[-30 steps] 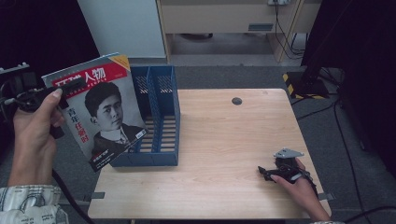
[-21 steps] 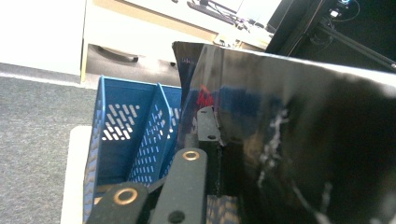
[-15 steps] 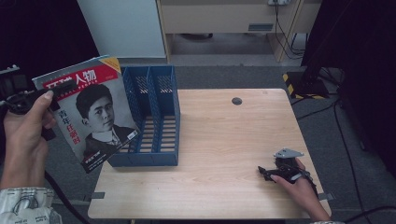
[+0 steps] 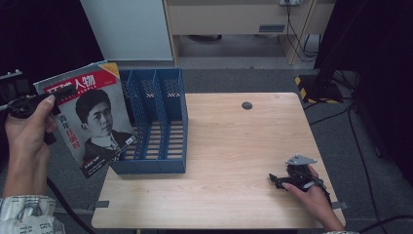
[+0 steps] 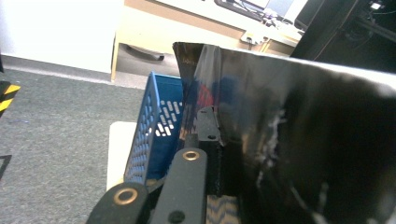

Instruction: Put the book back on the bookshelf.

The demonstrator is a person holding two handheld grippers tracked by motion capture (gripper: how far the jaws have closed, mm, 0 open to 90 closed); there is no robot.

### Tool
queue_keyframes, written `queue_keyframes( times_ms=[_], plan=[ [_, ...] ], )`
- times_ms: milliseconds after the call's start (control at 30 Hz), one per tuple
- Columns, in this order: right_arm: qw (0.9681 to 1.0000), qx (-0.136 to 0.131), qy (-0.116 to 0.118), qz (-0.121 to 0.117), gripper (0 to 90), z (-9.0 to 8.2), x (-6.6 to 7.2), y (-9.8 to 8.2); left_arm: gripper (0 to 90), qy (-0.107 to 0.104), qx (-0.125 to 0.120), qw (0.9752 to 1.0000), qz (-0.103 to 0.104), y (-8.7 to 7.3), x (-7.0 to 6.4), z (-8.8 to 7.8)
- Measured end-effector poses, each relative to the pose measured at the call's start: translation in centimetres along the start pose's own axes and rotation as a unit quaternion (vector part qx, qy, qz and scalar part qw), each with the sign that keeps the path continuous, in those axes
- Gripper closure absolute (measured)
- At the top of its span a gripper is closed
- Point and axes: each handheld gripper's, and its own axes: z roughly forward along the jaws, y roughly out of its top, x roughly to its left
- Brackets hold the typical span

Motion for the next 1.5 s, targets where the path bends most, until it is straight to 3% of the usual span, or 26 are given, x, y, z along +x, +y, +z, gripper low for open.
queue_keyframes(
  times_ms=[367,667,1167,1500],
  plan=[
    [1.0000,0.001,0.000,-0.001,5.7,0.0,0.0,0.0,86.2,0.019,0.001,0.9998,0.006,0.3,0.8,1.8],
    [1.0000,0.000,0.000,0.000,5.7,0.0,0.0,0.0,86.3,0.041,-0.008,0.9988,0.024,0.4,0.3,2.7],
    [1.0000,0.000,0.000,-0.001,5.7,0.0,0.0,0.0,86.3,0.037,-0.014,0.9988,0.030,0.0,-0.7,4.4],
    [1.0000,0.001,0.000,-0.002,5.7,0.0,0.0,0.0,86.3,0.025,-0.046,0.9983,0.026,-0.3,-1.1,4.8]
  ],
)
